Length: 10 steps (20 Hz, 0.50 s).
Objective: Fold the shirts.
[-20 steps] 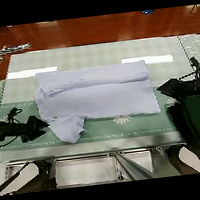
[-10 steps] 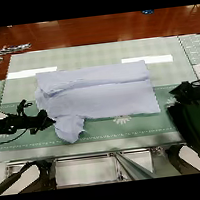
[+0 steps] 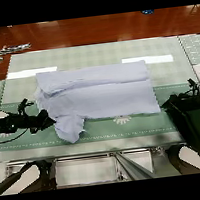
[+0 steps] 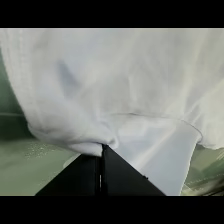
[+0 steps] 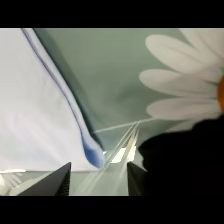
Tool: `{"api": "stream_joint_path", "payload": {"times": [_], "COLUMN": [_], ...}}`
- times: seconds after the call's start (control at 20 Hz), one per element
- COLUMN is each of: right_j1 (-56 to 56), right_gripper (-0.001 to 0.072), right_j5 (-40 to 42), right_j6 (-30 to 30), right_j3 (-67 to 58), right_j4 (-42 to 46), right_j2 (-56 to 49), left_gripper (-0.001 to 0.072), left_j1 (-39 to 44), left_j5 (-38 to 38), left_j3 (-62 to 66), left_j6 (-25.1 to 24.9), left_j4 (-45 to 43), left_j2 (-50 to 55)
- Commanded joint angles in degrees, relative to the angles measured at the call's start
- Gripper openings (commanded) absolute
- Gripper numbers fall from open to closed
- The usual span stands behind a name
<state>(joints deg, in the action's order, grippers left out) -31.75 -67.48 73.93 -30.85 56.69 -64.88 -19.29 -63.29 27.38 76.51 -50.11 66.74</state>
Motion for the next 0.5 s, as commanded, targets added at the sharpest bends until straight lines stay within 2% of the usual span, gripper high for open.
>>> {"api": "stream_joint_path", "payload": {"times": [0.0,0.25,0.35,0.4,0.45], "right_j1": [0.90,1.18,4.50,6.73,8.63], "right_gripper": [0.0409,0.0404,0.0393,0.0303,0.0143], "right_j5": [1.64,4.28,5.27,5.70,5.44], "right_j6": [-3.41,-9.16,-9.55,-9.68,-10.54], "right_j3": [0.37,0.33,-0.28,-1.03,-2.25], "right_j4": [-5.38,-17.57,-17.97,-17.88,-17.66], "right_j2": [-5.40,-10.43,-10.78,-10.78,-10.78], "left_gripper": [0.0023,0.0023,0.0023,0.0023,0.0023], "left_j1": [0.02,0.02,0.02,0.00,-0.07], "left_j5": [-0.39,-0.33,-0.37,-0.37,-0.46], "left_j3": [0.04,0.07,0.33,0.42,0.76], "left_j6": [-0.24,-0.37,-0.35,-0.35,-0.35], "left_j4": [0.17,0.22,0.26,0.28,0.24], "left_j2": [-0.04,-0.04,-0.04,-0.04,-0.07]}}
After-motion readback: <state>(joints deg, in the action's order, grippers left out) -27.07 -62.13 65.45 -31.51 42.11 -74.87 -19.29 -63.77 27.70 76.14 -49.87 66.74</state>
